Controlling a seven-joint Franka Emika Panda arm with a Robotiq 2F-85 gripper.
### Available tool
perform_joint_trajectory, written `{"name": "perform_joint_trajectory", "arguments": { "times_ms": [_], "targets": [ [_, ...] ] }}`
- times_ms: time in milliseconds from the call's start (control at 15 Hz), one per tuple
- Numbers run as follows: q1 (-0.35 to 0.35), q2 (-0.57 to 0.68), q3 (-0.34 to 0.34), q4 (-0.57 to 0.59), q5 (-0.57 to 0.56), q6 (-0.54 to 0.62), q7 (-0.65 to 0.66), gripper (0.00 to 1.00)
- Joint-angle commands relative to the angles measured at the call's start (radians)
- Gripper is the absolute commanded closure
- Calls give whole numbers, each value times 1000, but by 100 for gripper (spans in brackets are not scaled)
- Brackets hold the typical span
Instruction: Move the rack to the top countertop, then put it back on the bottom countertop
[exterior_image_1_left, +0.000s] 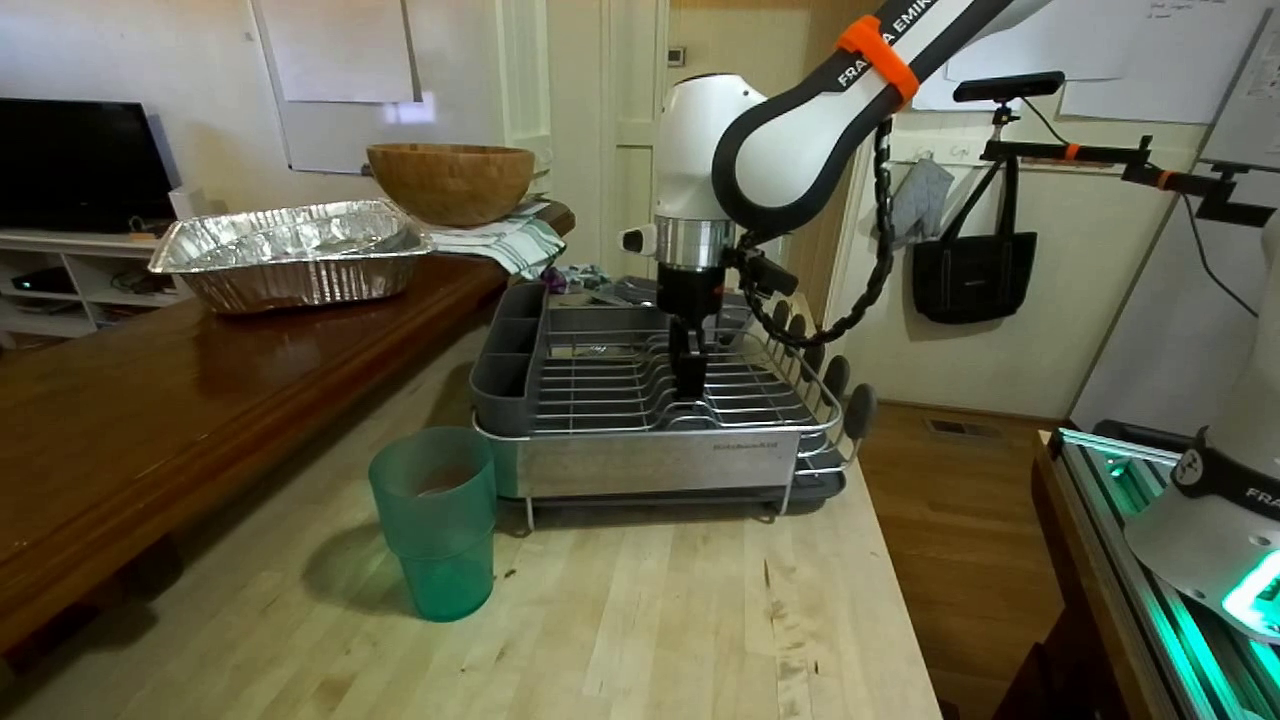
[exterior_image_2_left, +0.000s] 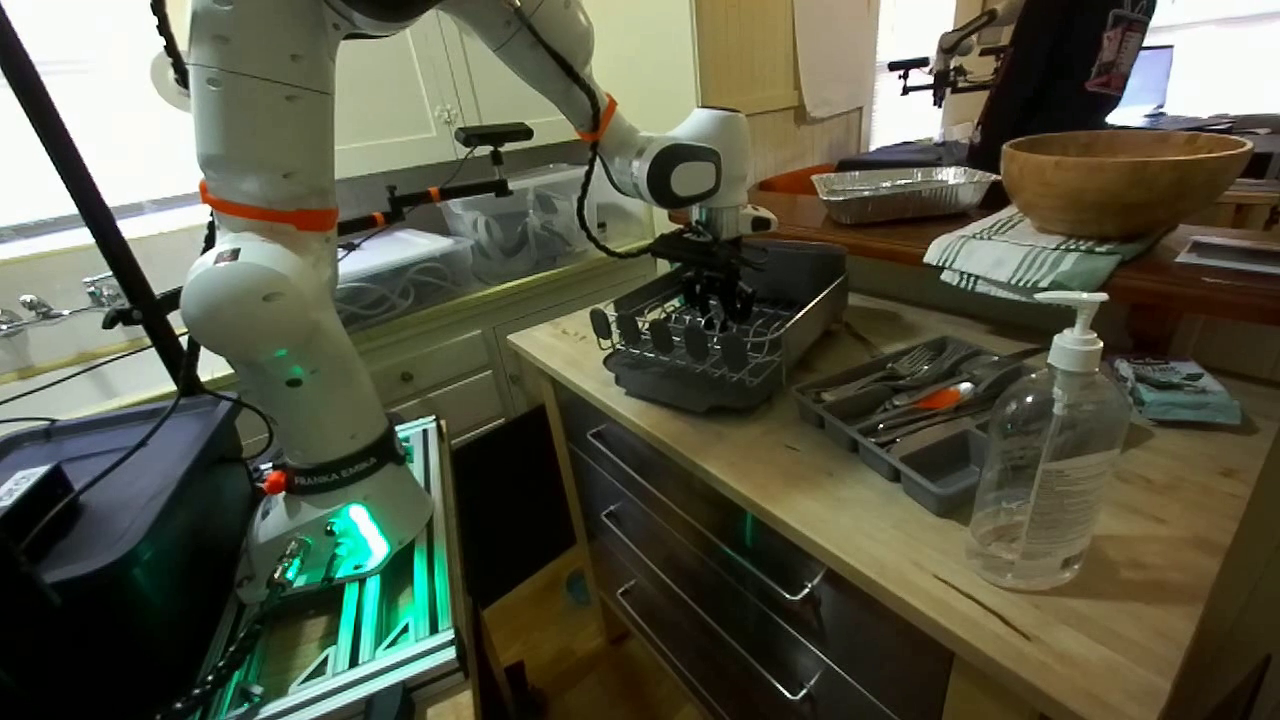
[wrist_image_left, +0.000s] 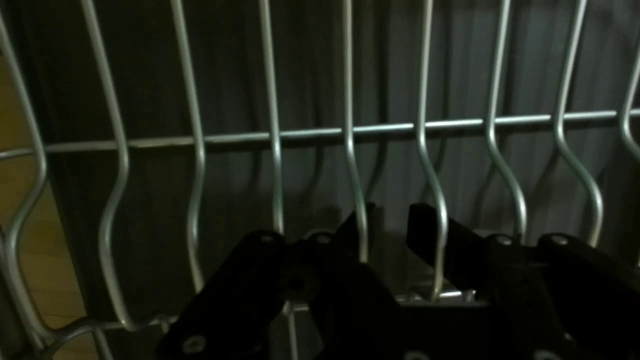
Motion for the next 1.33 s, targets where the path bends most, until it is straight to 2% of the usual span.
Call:
{"name": "perform_joint_trajectory", "arguments": {
  "times_ms": [0,200,867,1067,1267],
  "targets": [
    [11,-80,8,-34,-25,-16,40,93],
    [24,-124,7,-60,-58,-1,72,97],
    [49,-245,-12,-146,-173,2,232,95],
    [34,-291,-7,-155,-124,-34,189,95],
    [19,-334,-10,-138,-60,-131,97,95]
  ]
}}
